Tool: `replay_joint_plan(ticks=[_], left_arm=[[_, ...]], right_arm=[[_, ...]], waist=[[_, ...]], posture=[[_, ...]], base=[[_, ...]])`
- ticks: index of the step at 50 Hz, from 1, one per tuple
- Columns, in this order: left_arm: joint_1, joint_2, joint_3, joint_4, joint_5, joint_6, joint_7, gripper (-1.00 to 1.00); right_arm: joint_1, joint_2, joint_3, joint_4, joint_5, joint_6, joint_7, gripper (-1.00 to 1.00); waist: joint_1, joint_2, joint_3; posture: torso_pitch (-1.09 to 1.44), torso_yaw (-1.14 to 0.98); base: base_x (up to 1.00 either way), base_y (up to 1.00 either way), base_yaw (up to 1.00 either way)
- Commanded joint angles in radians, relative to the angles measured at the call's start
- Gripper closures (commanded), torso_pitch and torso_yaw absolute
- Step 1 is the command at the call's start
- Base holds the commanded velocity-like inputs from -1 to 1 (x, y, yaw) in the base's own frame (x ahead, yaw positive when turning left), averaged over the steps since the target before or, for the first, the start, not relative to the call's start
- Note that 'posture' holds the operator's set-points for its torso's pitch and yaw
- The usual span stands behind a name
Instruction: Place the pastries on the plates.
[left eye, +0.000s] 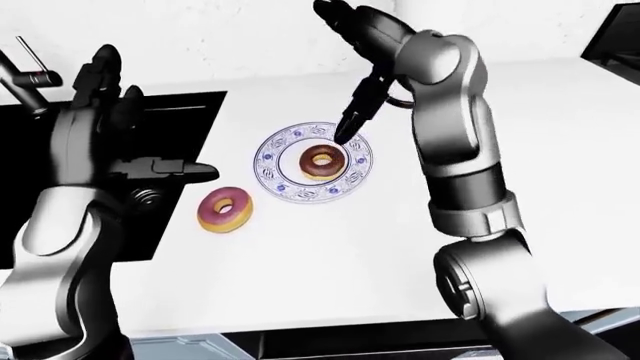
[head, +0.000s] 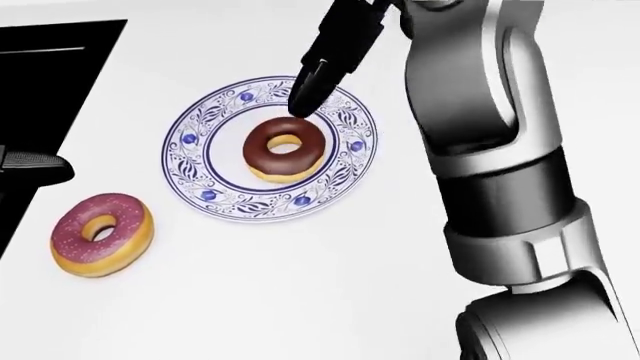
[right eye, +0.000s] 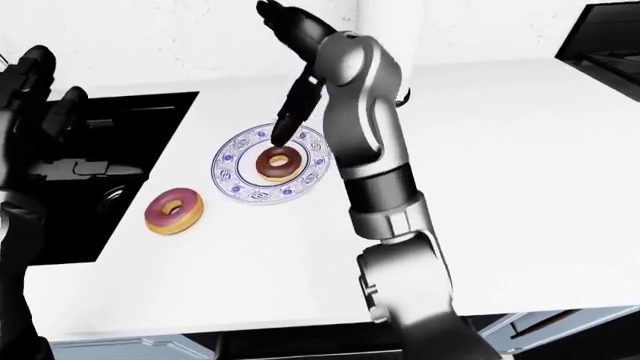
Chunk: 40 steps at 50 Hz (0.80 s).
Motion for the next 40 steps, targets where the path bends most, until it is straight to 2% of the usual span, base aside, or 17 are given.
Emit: replay_joint_plan(ticks=[1, 6, 9, 11, 13, 19, 24, 27, 29, 37, 40], left_arm=[[-0.039, 0.031, 0.022, -0.040, -0.014, 0.008, -0.017, -1.00], [-0.040, 0.086, 0.055, -0.088, -0.035, 0.091, -0.070, -1.00], [-0.037, 0.132, 0.058, -0.124, -0.039, 0.144, -0.134, -1.00], [-0.047, 0.164, 0.038, -0.123, -0.026, 0.159, -0.188, -1.00], [-0.069, 0.168, 0.032, -0.113, -0.016, 0.172, -0.221, -1.00], [-0.129, 0.204, -0.033, -0.047, 0.049, 0.174, -0.346, -1.00], [-0.189, 0.194, -0.112, 0.055, 0.138, 0.112, -0.450, -1.00], [-0.214, 0.167, -0.143, 0.096, 0.185, 0.089, -0.522, -1.00], [-0.221, 0.153, -0.159, 0.121, 0.226, 0.065, -0.559, -1.00], [-0.209, 0.107, -0.179, 0.161, 0.352, 0.029, -0.701, -1.00], [-0.204, 0.096, -0.177, 0.166, 0.398, 0.019, -0.730, -1.00]], right_arm=[[-0.039, -0.021, -0.014, -0.079, -0.011, 0.055, 0.017, -1.00], [-0.039, -0.064, -0.032, -0.190, -0.021, 0.146, 0.047, -1.00], [-0.035, -0.087, -0.041, -0.248, -0.019, 0.200, 0.057, -1.00], [-0.022, -0.098, -0.059, -0.308, -0.014, 0.249, 0.045, -1.00], [-0.017, -0.113, -0.075, -0.337, -0.005, 0.294, 0.026, -1.00], [-0.095, -0.198, -0.136, -0.350, 0.080, 0.366, -0.115, -1.00], [-0.110, -0.239, -0.149, -0.377, 0.160, 0.439, -0.201, -1.00], [-0.109, -0.277, -0.129, -0.384, 0.186, 0.457, -0.224, -1.00], [-0.109, -0.288, -0.137, -0.396, 0.204, 0.483, -0.226, -1.00], [-0.109, -0.330, -0.134, -0.409, 0.245, 0.517, -0.256, -1.00], [-0.108, -0.335, -0.133, -0.412, 0.254, 0.520, -0.260, -1.00]], waist=[[0.000, 0.006, -0.026], [-0.001, 0.004, -0.022], [-0.002, 0.005, -0.021], [-0.001, 0.006, -0.019], [0.002, 0.004, -0.017], [0.006, 0.002, -0.018], [0.010, -0.005, -0.014], [0.010, -0.011, -0.016], [0.010, -0.015, -0.017], [0.012, -0.026, -0.017], [0.013, -0.028, -0.016]], posture=[[0.00, 0.00], [0.00, 0.00], [0.00, 0.00], [0.00, 0.00], [0.00, 0.00], [0.00, 0.00], [0.00, 0.00], [0.00, 0.00], [0.00, 0.00], [0.00, 0.00], [0.00, 0.00]], base=[[0.00, 0.00, 0.00], [0.00, 0.00, 0.00], [0.00, 0.00, 0.00], [0.00, 0.00, 0.00], [0.00, 0.00, 0.00], [0.00, 0.00, 0.00], [0.00, 0.00, 0.00], [0.00, 0.00, 0.00], [0.00, 0.00, 0.00], [0.00, 0.00, 0.00], [0.00, 0.00, 0.00]])
